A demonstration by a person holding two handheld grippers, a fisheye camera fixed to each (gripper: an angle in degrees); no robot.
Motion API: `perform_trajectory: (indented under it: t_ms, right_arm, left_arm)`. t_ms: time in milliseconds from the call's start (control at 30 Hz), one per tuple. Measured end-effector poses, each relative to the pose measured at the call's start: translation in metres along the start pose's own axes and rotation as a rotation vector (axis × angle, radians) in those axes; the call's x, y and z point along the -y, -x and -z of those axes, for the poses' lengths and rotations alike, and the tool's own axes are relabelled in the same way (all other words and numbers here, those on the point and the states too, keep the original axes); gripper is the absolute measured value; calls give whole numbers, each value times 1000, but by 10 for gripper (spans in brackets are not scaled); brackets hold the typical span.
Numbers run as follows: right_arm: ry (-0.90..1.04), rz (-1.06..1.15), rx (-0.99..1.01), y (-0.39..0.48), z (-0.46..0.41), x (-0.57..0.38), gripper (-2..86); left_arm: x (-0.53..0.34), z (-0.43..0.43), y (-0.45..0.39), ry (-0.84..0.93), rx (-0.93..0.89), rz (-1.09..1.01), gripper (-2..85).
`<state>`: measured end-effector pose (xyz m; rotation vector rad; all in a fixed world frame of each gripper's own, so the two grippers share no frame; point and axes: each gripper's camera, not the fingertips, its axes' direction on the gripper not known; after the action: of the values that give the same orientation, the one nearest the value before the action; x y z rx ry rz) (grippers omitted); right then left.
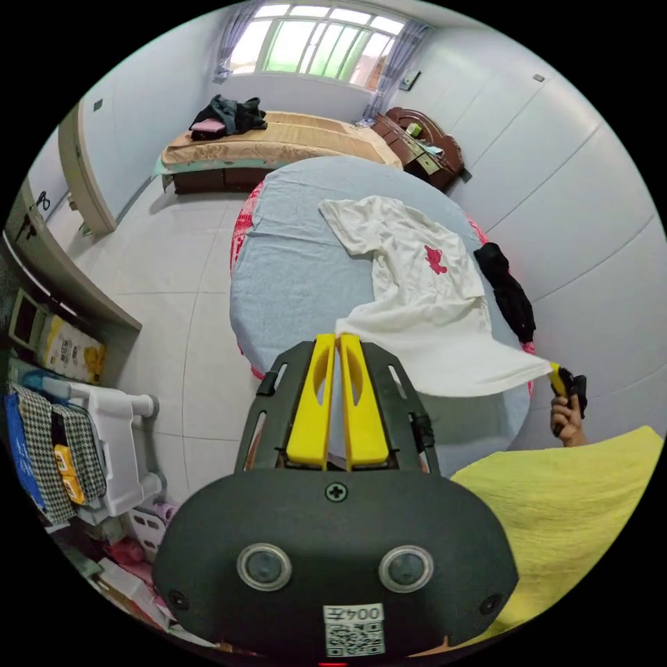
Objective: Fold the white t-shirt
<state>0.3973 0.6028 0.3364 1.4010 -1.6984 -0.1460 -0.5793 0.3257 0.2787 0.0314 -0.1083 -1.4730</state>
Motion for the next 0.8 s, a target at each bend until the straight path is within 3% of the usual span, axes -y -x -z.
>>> perform_trajectory:
  t_ms: [100,300,533,667,800]
  right_arm:
    - [-102,121,153,47,58,14,-7]
    - [-100,421,259,149,133,9,-8]
    - [-219,801,422,274,193,0,-7]
    - [-265,912,344,336,194,21,-7]
    - [-338,804,263,352,168,86,-7]
  left_arm:
    - [7,39,-4,-62,-67,-66,13]
    - [3,145,-15,-225,-294,-278,11]
    - [-7,280,11,-655,-724,-240,10]
    - [13,325,-1,-732,-694,-258,10]
    - [57,321,-5,-667,-651,-279,10]
